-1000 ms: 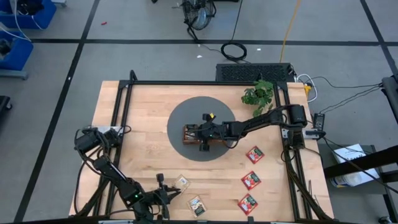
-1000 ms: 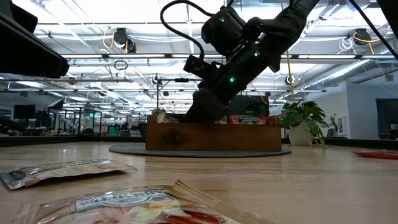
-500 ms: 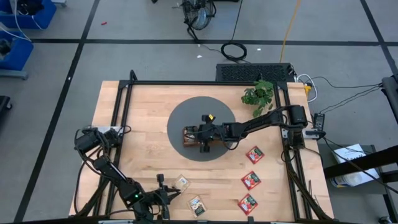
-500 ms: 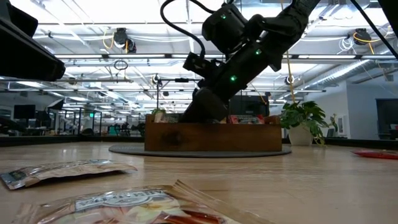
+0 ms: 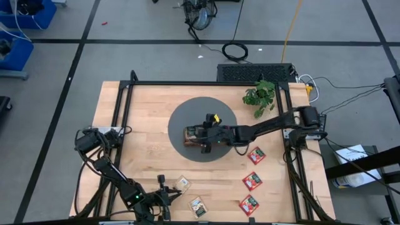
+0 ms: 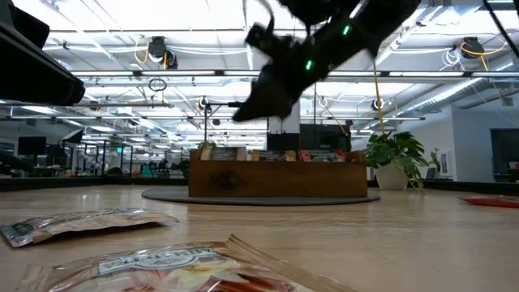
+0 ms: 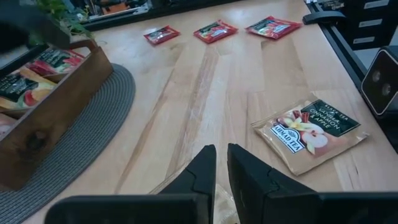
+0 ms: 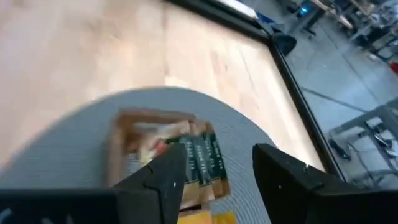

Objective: Pick & Place Tea
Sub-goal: Put the brown tea bag into the left section of the wooden organizer, then put the red tea bag into the right section of the wooden organizer

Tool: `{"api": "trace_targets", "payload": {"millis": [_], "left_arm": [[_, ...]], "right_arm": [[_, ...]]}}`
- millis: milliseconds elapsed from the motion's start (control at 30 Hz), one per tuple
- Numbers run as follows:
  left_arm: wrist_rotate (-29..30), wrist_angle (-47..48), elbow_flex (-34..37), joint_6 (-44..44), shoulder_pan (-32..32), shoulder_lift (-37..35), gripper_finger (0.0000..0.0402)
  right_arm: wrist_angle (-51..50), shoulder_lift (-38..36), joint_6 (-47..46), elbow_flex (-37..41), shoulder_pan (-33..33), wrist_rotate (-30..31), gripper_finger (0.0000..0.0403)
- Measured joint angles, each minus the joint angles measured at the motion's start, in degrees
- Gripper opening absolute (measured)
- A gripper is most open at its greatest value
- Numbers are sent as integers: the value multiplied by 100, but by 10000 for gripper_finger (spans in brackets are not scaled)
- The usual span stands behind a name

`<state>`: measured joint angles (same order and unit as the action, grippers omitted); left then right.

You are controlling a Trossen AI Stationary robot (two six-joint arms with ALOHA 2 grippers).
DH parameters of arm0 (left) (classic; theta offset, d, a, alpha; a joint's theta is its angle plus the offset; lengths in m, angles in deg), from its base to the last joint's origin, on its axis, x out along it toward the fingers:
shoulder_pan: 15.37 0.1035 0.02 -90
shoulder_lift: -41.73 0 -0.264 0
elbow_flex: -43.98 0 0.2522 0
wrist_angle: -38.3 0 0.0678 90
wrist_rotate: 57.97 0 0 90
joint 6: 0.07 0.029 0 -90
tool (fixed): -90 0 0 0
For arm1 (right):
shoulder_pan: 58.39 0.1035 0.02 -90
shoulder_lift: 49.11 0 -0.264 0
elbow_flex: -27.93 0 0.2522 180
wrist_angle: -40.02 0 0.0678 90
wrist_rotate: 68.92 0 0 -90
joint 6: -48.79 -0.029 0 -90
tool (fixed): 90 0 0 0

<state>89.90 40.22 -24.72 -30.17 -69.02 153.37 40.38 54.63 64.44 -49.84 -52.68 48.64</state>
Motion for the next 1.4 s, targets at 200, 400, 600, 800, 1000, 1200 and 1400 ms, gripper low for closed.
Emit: {"api": "trace_targets", "payload": {"millis": [200,400,600,800,1000,1200,1400], "left_arm": [[0,-23,0,-22,0,0,49],[1,-38,0,-24,0,0,49],[9,-118,0,-50,140,0,49],[-153,-505,-111,610,732,-136,49],[-2393,-613,-691,2618,1784,-388,49],[-2872,-475,-1102,3425,2358,-391,49],[-2846,-51,-1104,2548,2566,-391,49]], "right_arm": [[-807,-882,-555,117,313,-499,149],[-1425,-1892,-751,880,866,-520,57],[-605,-3575,-1563,3010,1555,-496,11],[1534,-5063,-1715,4784,1831,-530,3],[1567,-5505,-1281,5086,1830,-676,1],[1569,-5507,-1151,5099,1830,-1754,1],[1728,-5505,-1170,5099,1830,-2023,2]]}}
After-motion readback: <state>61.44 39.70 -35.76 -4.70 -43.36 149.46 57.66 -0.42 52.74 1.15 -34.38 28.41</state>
